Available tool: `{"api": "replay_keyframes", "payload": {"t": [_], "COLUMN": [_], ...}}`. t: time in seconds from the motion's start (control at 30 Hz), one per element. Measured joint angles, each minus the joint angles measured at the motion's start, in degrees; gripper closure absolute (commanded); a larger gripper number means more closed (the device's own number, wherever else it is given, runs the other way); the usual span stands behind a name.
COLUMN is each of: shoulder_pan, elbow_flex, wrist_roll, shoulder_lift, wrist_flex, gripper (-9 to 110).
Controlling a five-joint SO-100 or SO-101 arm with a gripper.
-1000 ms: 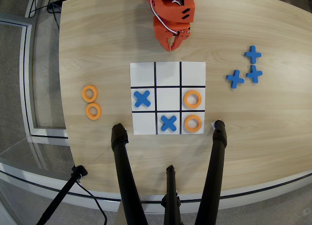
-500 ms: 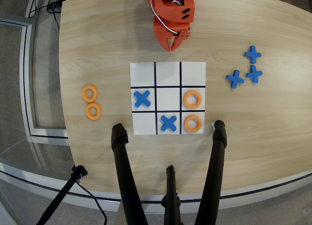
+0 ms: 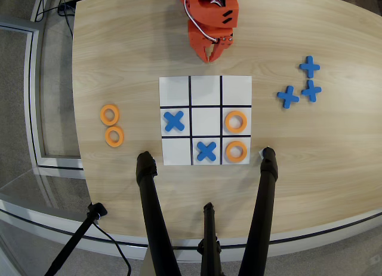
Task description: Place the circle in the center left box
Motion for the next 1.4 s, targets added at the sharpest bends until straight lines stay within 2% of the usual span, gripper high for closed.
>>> {"api": "replay_keyframes", "payload": {"t": [0.3, 0.37, 0.43, 0.7, 0.8, 0.87, 0.97, 1.13, 1.4], "shoulder_pan": [0.0, 5.4, 16.8, 76.4, 93.0, 99.7, 101.7, 96.1, 95.0], "elbow_flex": [0.0, 0.0, 0.0, 0.0, 0.0, 0.0, 0.0, 0.0, 0.0], "wrist_roll": [0.0, 0.0, 0.0, 0.2, 0.2, 0.2, 0.2, 0.2, 0.2], "shoulder_lift": [0.0, 0.0, 0.5, 1.2, 1.2, 1.2, 1.2, 1.2, 1.2], "wrist_flex": [0.0, 0.1, 0.0, 0.0, 0.0, 0.0, 0.0, 0.0, 0.0], "gripper": [101, 101, 101, 101, 101, 101, 101, 101, 101]}}
